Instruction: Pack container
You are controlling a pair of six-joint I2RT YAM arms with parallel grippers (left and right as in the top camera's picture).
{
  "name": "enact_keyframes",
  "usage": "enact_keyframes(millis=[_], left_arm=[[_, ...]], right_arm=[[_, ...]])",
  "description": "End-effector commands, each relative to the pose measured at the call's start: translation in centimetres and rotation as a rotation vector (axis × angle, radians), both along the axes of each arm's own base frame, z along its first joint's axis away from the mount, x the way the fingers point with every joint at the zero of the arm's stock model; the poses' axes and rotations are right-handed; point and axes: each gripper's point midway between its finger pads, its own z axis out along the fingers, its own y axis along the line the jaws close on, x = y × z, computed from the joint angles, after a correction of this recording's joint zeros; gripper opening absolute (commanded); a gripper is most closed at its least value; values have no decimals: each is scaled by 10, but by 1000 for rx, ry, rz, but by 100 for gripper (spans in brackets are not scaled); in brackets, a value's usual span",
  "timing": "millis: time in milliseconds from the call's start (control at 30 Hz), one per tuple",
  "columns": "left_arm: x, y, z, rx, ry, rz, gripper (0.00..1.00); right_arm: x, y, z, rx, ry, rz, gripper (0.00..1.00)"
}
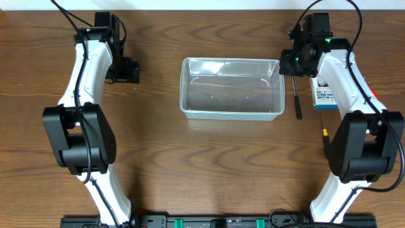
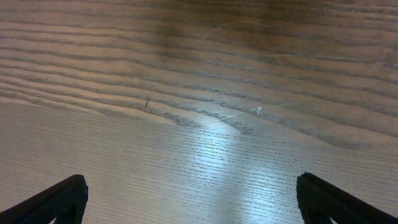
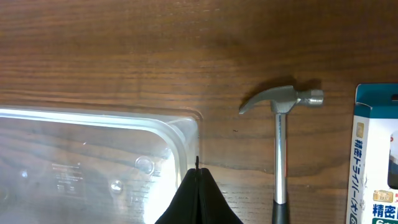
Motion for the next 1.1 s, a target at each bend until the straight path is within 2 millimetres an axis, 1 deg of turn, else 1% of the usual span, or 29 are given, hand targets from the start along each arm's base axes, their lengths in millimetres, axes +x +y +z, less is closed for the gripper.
enact_keyframes(millis=[0,133,700,933,1067], left_arm=[[-3,1,-9,6,26,9,98],[-3,1,-9,6,26,9,98],[-3,1,-9,6,26,9,98],[-3,1,-9,6,26,9,98],[-3,1,-9,6,26,9,98]], right_arm=[[-1,9,0,16,-1,27,1],[-2,14,1,35,-2,47,1],[-1,13,1,24,-10,74,1],[0,11,1,19,-10,59,1],[4,3,5,20,-21,33,1]])
